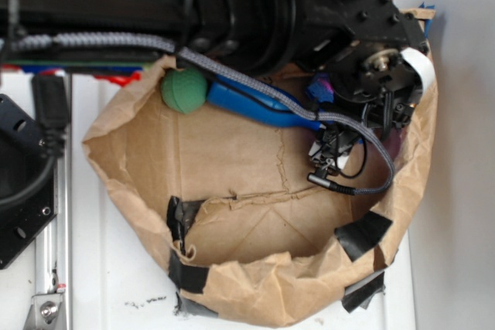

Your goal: Grab the blue sponge.

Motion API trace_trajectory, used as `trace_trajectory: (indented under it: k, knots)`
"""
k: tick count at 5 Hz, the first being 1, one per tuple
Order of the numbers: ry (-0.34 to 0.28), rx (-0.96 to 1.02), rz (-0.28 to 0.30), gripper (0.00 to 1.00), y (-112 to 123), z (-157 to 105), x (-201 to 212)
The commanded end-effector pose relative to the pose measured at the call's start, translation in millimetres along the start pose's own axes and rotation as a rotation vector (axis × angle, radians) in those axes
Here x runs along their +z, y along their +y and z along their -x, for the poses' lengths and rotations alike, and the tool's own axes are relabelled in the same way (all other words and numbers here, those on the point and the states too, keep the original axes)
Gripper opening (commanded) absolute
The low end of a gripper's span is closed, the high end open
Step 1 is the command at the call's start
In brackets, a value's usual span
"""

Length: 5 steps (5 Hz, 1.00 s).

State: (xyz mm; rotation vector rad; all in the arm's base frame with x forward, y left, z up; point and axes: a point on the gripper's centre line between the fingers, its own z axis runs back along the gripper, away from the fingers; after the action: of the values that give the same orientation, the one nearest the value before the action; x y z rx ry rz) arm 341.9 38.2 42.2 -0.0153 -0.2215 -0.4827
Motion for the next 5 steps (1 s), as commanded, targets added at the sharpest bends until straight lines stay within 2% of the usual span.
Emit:
trace_trajectory:
  k: [1,5]
  knots:
    - [-0.037,0.037,-0.042,0.00,3,-5,14]
    - [-0.041,-0.026,-0.026,0.00,1,0,28]
